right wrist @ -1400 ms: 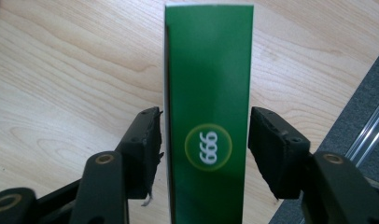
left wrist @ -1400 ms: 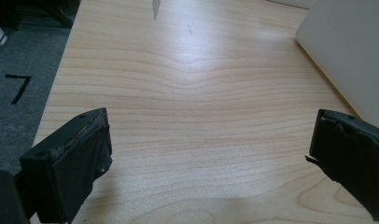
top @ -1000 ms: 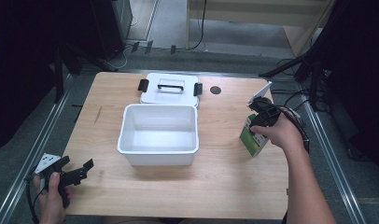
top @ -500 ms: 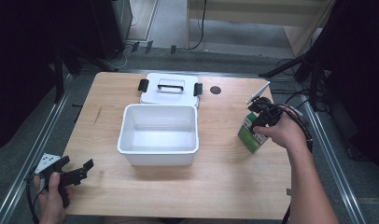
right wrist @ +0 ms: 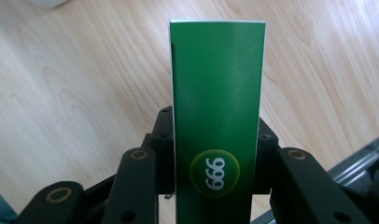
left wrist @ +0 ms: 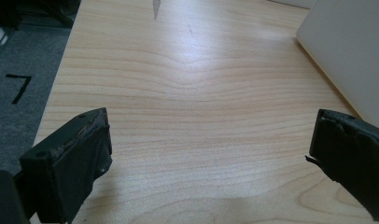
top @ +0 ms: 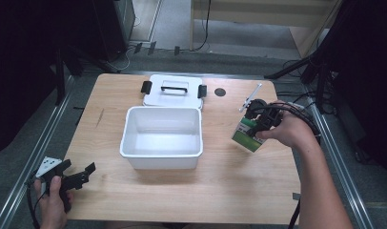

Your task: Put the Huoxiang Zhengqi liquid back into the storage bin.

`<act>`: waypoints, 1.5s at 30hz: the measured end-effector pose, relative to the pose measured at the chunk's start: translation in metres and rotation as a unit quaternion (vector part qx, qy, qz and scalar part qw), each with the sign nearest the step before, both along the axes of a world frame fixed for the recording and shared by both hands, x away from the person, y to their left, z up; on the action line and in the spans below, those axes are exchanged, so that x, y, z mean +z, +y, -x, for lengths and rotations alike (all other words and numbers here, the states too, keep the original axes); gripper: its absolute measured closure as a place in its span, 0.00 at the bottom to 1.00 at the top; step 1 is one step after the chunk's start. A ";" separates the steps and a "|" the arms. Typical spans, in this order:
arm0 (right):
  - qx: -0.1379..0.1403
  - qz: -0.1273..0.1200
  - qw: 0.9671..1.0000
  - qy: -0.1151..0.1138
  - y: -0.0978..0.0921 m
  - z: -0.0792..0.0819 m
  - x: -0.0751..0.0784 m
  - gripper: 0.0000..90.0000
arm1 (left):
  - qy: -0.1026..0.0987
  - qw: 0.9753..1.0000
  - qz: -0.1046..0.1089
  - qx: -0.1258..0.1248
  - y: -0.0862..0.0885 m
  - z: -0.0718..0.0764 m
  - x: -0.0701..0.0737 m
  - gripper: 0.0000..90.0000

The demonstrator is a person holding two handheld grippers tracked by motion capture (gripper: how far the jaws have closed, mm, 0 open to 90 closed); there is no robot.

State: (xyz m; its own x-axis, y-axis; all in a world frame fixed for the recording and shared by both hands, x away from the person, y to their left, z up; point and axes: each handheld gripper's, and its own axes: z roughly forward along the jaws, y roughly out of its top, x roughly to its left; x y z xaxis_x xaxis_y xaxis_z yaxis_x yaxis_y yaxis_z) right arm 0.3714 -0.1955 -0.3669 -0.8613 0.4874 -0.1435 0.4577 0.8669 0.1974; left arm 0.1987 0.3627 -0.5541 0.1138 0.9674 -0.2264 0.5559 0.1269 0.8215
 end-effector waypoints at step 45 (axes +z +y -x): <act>0.127 0.011 0.992 -0.024 0.093 0.017 0.095 0.72 | 0.001 1.000 0.002 -0.001 0.000 0.000 0.000 0.00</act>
